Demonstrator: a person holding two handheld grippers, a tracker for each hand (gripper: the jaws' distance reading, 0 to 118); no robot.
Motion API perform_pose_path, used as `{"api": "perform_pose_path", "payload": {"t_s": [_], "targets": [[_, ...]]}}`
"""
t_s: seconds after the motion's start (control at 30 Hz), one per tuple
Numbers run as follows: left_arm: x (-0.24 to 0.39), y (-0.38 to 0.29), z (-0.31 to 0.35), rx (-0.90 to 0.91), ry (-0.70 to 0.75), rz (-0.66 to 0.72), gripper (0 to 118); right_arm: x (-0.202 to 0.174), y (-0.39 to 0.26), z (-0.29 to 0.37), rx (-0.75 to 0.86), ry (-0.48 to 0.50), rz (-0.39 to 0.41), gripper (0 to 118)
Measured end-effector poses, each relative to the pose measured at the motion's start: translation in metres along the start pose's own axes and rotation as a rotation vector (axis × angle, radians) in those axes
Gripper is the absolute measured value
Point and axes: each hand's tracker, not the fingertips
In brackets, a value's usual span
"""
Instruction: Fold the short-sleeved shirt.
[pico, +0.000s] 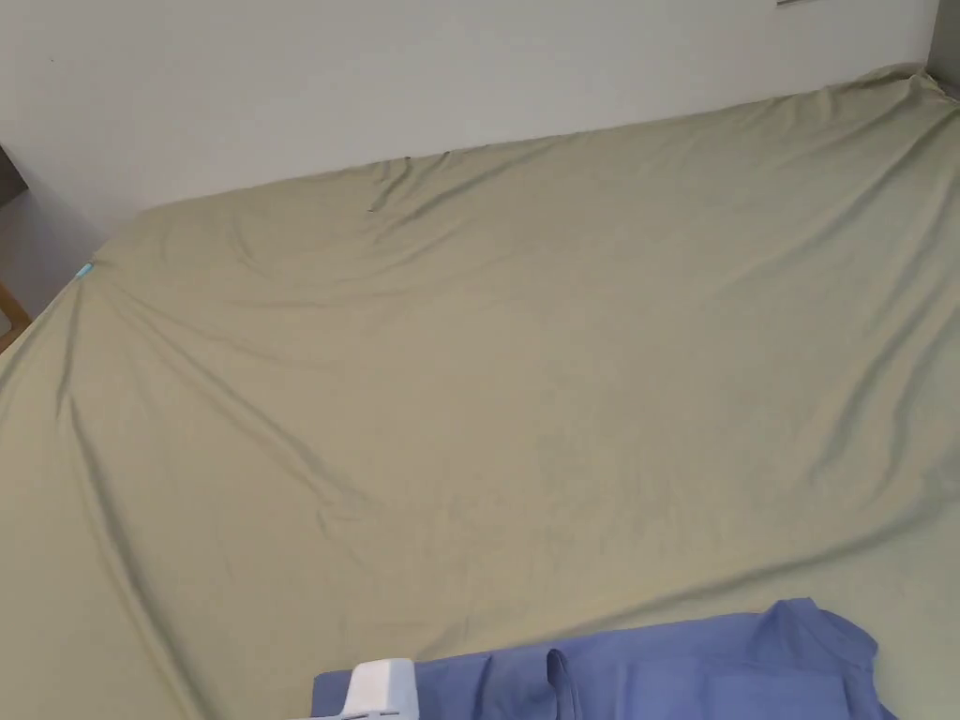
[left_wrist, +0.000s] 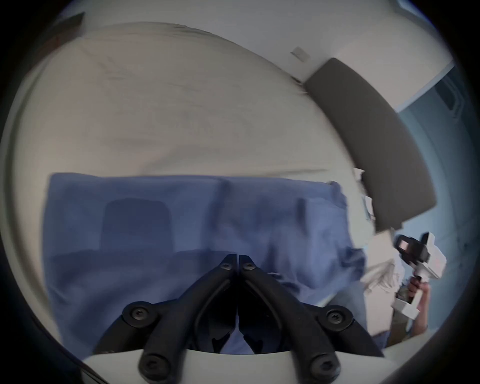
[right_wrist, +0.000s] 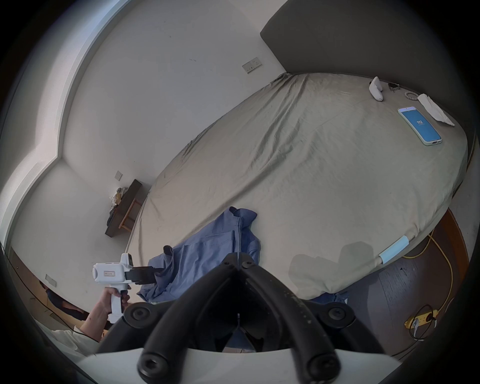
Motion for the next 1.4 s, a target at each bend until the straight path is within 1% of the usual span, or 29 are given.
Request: {"api": "perform_pose_path", "payload": {"t_s": [0.03, 0.1, 0.13, 0.17, 0.23, 0.27, 0.33, 0.37, 0.4, 0.53, 0.6, 0.63, 0.7, 0.73, 0.83, 0.87, 0.9, 0.93, 0.97, 1.0, 1.07, 1.13, 1.2, 1.23, 1.27, 1.3, 1.33, 1.37, 1.4], "targets": [[0.011, -0.003, -0.005, -0.017, -0.036, -0.036, 0, 0.000, 0.000, 0.000, 0.001, -0.005, 0.002, 1], [0.036, -0.010, -0.014, -0.047, -0.024, -0.118, 0, 0.001, 0.001, 0.000, -0.002, -0.009, 0.002, 1], [0.045, -0.013, -0.021, -0.055, -0.047, -0.143, 0, 0.002, 0.001, 0.000, -0.003, -0.009, 0.000, 1], [0.050, -0.016, -0.027, -0.068, -0.080, -0.155, 0, 0.002, 0.001, 0.000, -0.003, -0.009, -0.002, 1], [0.059, -0.022, -0.042, -0.113, -0.162, -0.103, 0, 0.002, 0.001, -0.001, -0.006, -0.007, -0.003, 1], [0.062, -0.026, -0.046, -0.113, -0.160, -0.101, 0, 0.001, 0.001, -0.001, -0.006, -0.006, -0.002, 1], [0.065, -0.030, -0.045, -0.094, -0.098, -0.150, 0, 0.000, 0.001, 0.000, -0.003, -0.004, 0.002, 1], [0.064, -0.030, -0.038, -0.049, -0.075, -0.157, 0, 0.000, 0.002, 0.001, -0.001, -0.003, 0.002, 1], [0.059, -0.028, -0.026, -0.015, -0.096, -0.147, 0, -0.001, 0.002, 0.002, 0.001, -0.001, 0.003, 1], [0.018, -0.007, 0.042, 0.163, -0.181, 0.071, 0, -0.001, 0.006, 0.002, 0.005, -0.004, 0.011, 1], [-0.015, 0.001, 0.077, 0.263, -0.131, 0.124, 0, -0.002, 0.007, 0.000, 0.000, 0.001, 0.020, 1], [-0.032, 0.001, 0.092, 0.290, -0.078, 0.154, 0, -0.004, 0.006, -0.002, 0.001, -0.002, 0.025, 1], [-0.063, -0.002, 0.111, 0.292, -0.009, 0.208, 0, -0.005, 0.006, -0.005, -0.006, 0.003, 0.026, 1], [-0.079, -0.004, 0.118, 0.277, -0.011, 0.239, 0, -0.006, 0.005, -0.006, -0.009, 0.004, 0.023, 1], [-0.120, -0.010, 0.126, 0.254, -0.081, 0.345, 0, -0.011, 0.003, -0.011, -0.022, 0.001, 0.031, 1], [-0.131, -0.011, 0.124, 0.257, -0.096, 0.380, 2, -0.013, 0.003, -0.012, -0.026, -0.002, 0.035, 1], [-0.142, -0.011, 0.122, 0.248, -0.135, 0.408, 23, -0.015, 0.002, -0.013, -0.029, -0.003, 0.037, 1], [-0.153, -0.010, 0.119, 0.234, -0.143, 0.429, 56, -0.017, 0.002, -0.013, -0.029, -0.005, 0.039, 1], [-0.160, -0.009, 0.114, 0.209, -0.156, 0.439, 93, -0.019, 0.002, -0.013, -0.029, -0.006, 0.041, 1], [-0.163, -0.008, 0.105, 0.169, -0.149, 0.443, 118, -0.021, 0.001, -0.013, -0.029, -0.010, 0.043, 1], [-0.167, -0.004, 0.096, 0.140, -0.130, 0.407, 116, -0.024, 0.000, -0.012, -0.025, -0.020, 0.045, 1], [-0.165, 0.003, 0.083, 0.091, -0.148, 0.325, 117, -0.027, -0.001, -0.012, -0.025, -0.028, 0.044, 1], [-0.162, 0.010, 0.081, 0.089, -0.204, 0.271, 113, -0.031, -0.002, -0.011, -0.024, -0.037, 0.050, 1], [-0.161, 0.014, 0.078, 0.077, -0.201, 0.296, 105, -0.032, -0.002, -0.011, -0.025, -0.039, 0.052, 1], [-0.161, 0.014, 0.074, 0.059, -0.206, 0.327, 86, -0.033, -0.003, -0.012, -0.026, -0.044, 0.052, 1], [-0.161, 0.015, 0.070, 0.042, -0.230, 0.344, 55, -0.033, -0.003, -0.013, -0.027, -0.044, 0.051, 1], [-0.159, 0.016, 0.065, 0.032, -0.225, 0.335, 32, -0.033, -0.004, -0.014, -0.030, -0.044, 0.049, 1], [-0.156, 0.014, 0.060, 0.000, -0.181, 0.307, 18, -0.034, -0.005, -0.015, -0.030, -0.046, 0.048, 1], [-0.157, 0.013, 0.055, -0.028, -0.128, 0.264, 17, -0.035, -0.005, -0.016, -0.030, -0.047, 0.046, 1]]}}
